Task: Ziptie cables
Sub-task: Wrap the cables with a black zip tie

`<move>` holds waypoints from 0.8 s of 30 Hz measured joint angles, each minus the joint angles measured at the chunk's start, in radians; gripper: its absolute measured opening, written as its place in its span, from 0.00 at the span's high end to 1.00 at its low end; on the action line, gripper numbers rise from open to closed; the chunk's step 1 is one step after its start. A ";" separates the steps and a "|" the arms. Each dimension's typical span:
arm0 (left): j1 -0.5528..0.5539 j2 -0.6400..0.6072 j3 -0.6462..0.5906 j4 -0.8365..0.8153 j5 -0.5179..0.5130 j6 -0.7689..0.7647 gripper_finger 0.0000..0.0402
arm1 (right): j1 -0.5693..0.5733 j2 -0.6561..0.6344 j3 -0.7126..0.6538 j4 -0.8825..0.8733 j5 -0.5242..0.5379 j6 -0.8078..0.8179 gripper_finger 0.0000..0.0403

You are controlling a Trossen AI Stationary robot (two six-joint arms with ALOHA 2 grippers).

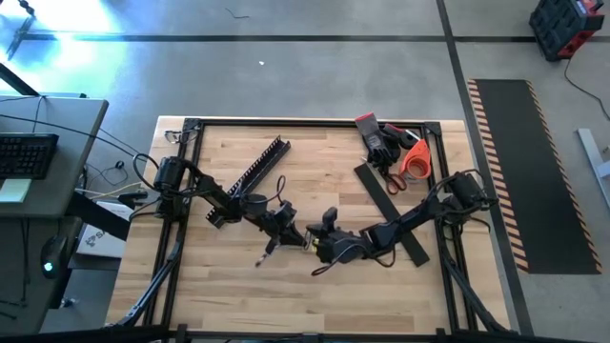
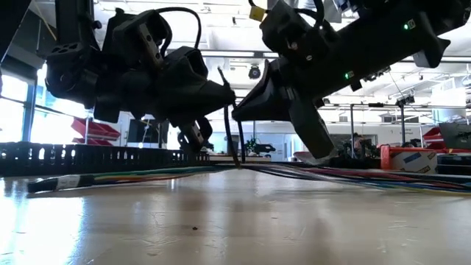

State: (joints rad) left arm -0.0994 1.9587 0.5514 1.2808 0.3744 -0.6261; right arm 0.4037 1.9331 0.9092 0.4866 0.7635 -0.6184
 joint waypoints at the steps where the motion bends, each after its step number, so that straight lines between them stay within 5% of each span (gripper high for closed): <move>1: 0.000 0.000 0.000 -0.007 0.002 -0.001 1.00 | 0.003 0.000 0.000 0.009 0.011 -0.032 1.00; 9: -0.001 0.039 0.000 0.012 0.016 -0.029 1.00 | 0.022 0.000 0.009 0.037 0.012 -0.273 1.00; 24: 0.003 0.064 0.000 0.065 0.016 -0.035 1.00 | 0.038 0.000 0.049 -0.048 -0.085 -0.420 1.00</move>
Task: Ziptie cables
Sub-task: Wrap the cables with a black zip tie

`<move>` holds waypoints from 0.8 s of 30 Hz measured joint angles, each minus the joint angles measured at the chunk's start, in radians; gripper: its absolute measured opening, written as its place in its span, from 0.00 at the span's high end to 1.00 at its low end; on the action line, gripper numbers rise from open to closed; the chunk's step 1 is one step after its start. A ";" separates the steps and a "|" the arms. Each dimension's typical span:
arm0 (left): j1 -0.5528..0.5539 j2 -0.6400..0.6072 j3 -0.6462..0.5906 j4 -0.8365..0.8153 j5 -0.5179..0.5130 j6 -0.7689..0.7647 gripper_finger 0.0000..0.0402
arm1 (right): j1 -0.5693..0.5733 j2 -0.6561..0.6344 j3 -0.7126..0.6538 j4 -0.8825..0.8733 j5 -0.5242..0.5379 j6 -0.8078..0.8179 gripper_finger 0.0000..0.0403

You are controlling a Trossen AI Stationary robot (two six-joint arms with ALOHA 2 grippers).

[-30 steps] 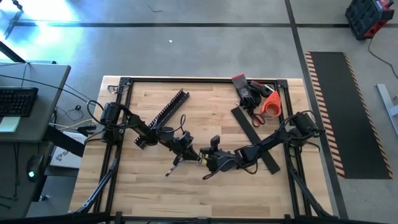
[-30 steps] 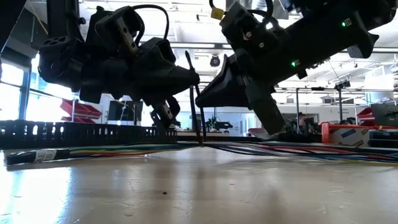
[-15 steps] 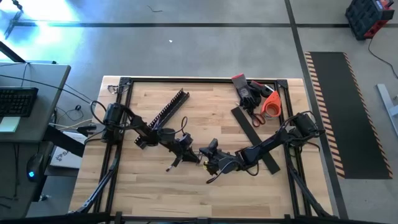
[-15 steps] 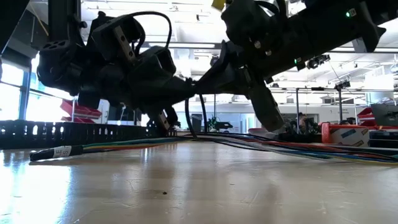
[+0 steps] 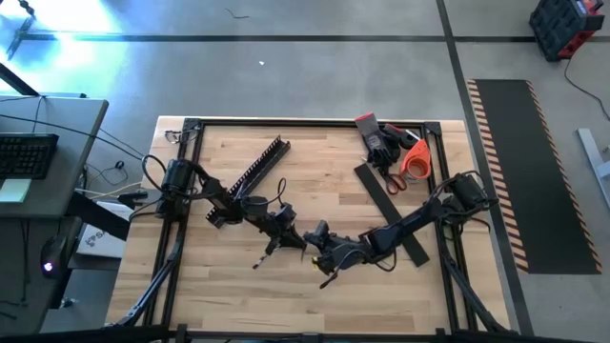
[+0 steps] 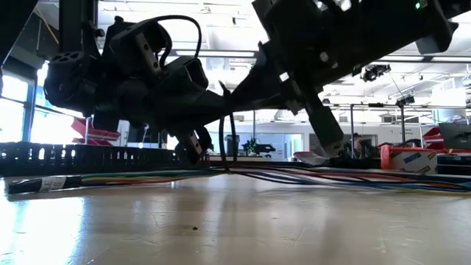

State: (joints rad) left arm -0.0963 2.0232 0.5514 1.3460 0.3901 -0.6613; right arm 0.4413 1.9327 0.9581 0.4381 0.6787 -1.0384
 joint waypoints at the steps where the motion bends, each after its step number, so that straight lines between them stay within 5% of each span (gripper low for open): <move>1: 0.001 0.000 0.000 -0.001 0.001 0.002 1.00 | 0.004 0.000 0.000 0.010 -0.005 -0.015 1.00; 6: 0.009 0.000 0.000 -0.008 0.009 0.017 1.00 | 0.003 0.000 0.001 0.015 -0.059 -0.008 1.00; 13: 0.007 0.000 0.000 -0.008 -0.005 0.050 1.00 | 0.004 0.003 0.001 0.009 -0.014 0.216 0.97; 18: -0.017 0.000 0.000 -0.011 -0.048 0.092 1.00 | 0.014 -0.015 0.002 -0.052 0.002 0.467 0.78; 24: -0.053 -0.001 0.000 -0.008 -0.120 0.197 1.00 | 0.065 -0.112 0.001 -0.361 0.104 0.773 0.53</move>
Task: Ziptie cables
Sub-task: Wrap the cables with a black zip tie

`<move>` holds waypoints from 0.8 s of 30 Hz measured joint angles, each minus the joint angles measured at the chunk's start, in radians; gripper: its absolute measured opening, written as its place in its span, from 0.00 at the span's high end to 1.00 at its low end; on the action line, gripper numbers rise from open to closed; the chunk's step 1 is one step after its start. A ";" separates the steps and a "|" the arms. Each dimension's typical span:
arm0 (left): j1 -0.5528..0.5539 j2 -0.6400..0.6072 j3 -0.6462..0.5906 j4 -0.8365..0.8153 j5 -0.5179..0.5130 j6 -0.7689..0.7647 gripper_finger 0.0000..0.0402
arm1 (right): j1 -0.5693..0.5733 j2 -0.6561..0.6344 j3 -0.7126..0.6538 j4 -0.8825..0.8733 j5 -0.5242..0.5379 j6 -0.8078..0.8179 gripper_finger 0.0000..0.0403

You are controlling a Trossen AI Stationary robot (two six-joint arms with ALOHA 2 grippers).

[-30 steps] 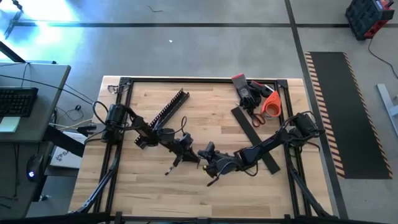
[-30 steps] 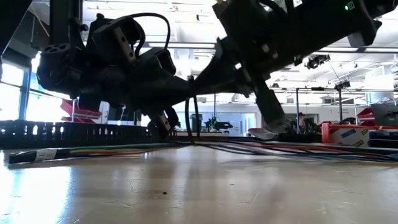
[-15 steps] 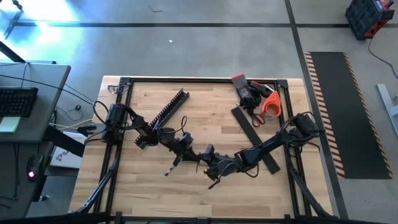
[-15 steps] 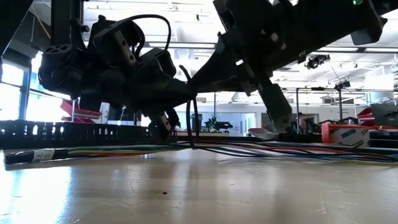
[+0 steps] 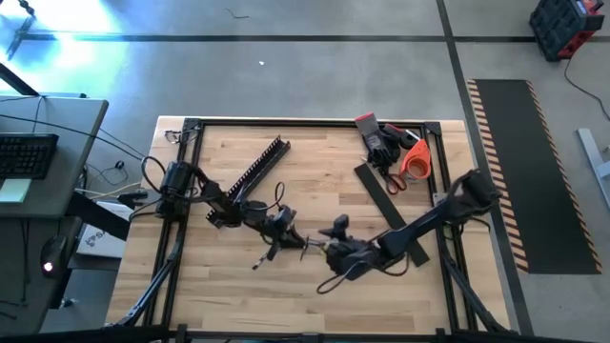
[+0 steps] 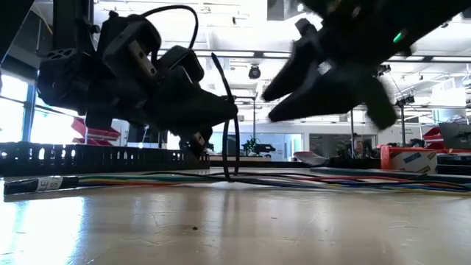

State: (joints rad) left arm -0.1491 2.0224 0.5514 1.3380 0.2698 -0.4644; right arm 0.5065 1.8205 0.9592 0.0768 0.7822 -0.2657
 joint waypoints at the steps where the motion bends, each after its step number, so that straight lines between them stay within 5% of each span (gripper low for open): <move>1: -0.006 0.000 0.000 0.000 -0.017 0.020 1.00 | 0.008 -0.022 0.000 -0.049 -0.009 0.060 0.49; 6: -0.028 0.000 0.000 -0.004 -0.055 0.129 1.00 | 0.030 -0.111 0.000 -0.202 -0.089 0.346 0.40; 13: -0.079 0.057 0.038 -0.001 -0.138 0.221 1.00 | 0.026 -0.113 0.000 -0.085 -0.207 0.619 0.40; 24: -0.098 0.293 0.321 -0.001 -0.195 0.370 1.00 | 0.061 -0.100 0.000 -0.165 -0.272 0.935 0.40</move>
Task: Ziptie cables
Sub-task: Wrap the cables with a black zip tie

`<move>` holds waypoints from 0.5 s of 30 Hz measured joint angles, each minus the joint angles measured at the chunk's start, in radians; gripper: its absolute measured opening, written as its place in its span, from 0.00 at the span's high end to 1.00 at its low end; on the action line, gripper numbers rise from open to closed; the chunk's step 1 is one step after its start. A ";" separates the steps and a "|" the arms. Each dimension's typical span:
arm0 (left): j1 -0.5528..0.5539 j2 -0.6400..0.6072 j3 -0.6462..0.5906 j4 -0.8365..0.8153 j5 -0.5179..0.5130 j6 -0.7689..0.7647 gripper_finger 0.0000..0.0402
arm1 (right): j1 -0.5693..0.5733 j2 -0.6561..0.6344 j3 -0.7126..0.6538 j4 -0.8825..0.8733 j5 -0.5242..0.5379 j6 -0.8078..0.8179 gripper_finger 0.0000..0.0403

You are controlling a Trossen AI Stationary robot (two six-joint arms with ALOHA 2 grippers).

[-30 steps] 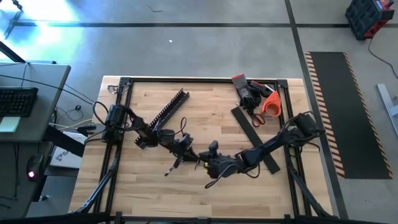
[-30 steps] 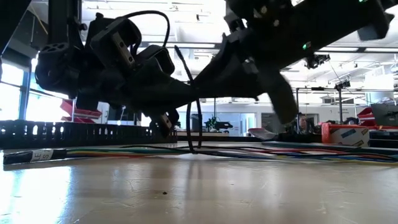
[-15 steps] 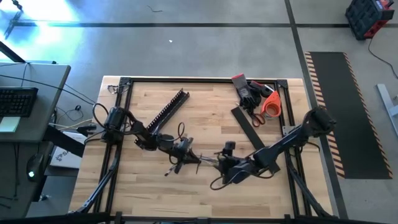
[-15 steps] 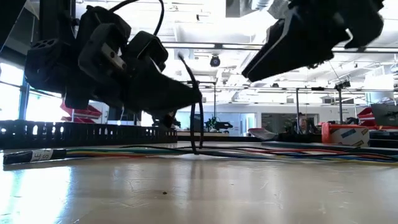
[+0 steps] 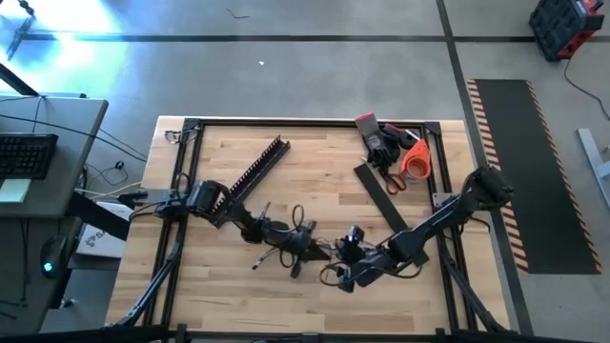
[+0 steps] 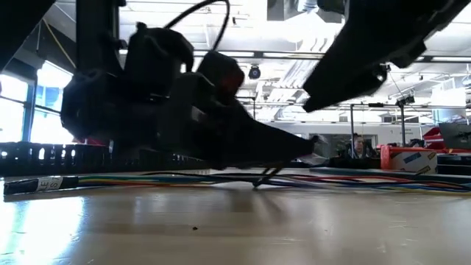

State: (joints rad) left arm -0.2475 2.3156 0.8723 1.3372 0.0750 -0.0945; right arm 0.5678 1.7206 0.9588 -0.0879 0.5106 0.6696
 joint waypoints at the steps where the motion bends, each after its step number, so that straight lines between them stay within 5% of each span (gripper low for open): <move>1: 0.001 0.011 0.013 -0.001 0.005 0.000 1.00 | 0.002 0.000 0.000 -0.017 -0.002 0.028 0.40; 15: -0.002 -0.034 -0.007 0.106 -0.060 0.140 1.00 | 0.002 -0.015 0.028 -0.117 0.017 0.363 0.40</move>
State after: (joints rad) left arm -0.2493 2.2819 0.8648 1.4434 0.0152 0.0456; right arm 0.5701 1.7054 0.9865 -0.2050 0.5279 1.0322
